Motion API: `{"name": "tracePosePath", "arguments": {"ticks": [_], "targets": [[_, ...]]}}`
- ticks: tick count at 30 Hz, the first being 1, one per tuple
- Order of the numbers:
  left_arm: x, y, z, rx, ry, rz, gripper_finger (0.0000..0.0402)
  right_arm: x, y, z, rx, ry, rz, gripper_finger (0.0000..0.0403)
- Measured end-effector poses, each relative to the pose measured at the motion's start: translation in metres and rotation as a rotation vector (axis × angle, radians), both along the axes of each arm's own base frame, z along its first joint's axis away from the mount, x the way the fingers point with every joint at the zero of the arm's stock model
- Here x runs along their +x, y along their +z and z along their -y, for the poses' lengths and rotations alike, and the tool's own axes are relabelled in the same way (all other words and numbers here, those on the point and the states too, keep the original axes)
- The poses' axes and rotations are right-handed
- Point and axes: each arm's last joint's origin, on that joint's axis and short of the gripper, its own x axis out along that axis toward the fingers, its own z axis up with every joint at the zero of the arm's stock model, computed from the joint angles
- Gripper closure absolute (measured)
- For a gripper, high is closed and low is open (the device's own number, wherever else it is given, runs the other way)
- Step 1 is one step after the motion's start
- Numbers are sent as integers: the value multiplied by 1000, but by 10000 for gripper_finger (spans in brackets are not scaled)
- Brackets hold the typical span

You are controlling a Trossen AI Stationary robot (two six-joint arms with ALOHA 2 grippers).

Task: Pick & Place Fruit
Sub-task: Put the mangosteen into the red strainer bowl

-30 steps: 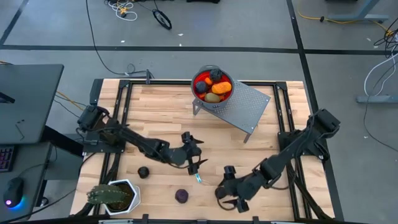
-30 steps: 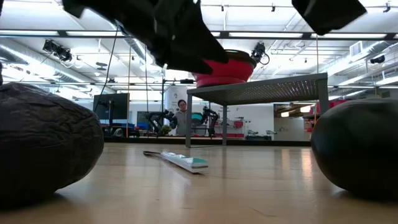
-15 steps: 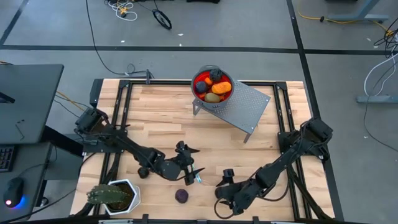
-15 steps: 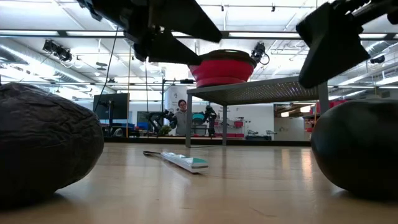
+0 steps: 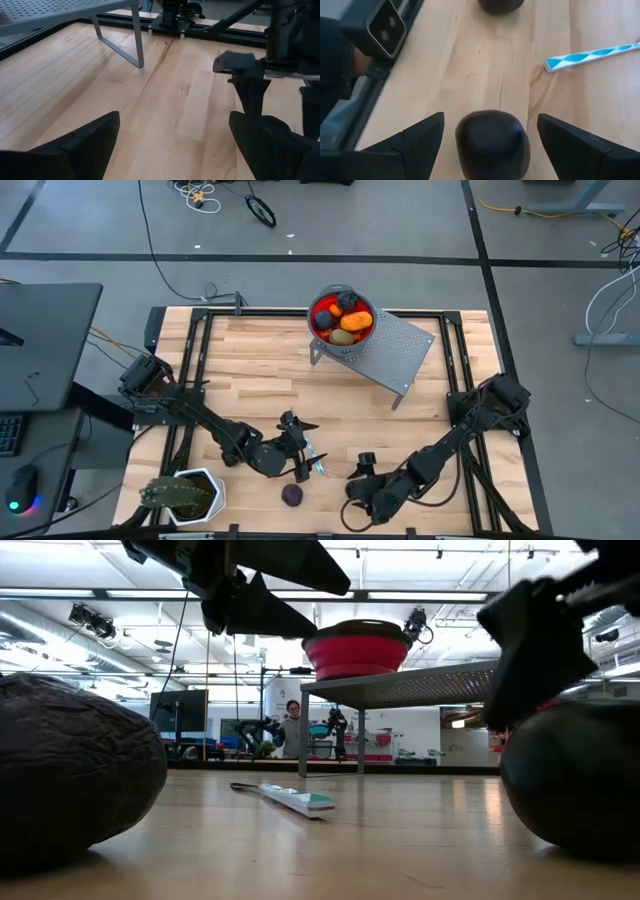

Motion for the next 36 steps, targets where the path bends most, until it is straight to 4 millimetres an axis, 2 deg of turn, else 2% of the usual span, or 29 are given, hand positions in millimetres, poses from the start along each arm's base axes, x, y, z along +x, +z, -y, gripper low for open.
{"name": "tracePosePath", "arguments": {"ticks": [9,18,30,36], "targets": [[0,0,0,4,-1,-2,15,1,-15,1,-73,-29,-17,72],[0,0,0,5,-1,-4,15,-2,-18,4,-92,-41,-51,75],[0,0,0,5,-2,-4,15,-2,-18,4,-74,-71,-61,143],[0,0,0,2,-1,-2,15,2,-7,1,-53,-71,-8,150]]}}
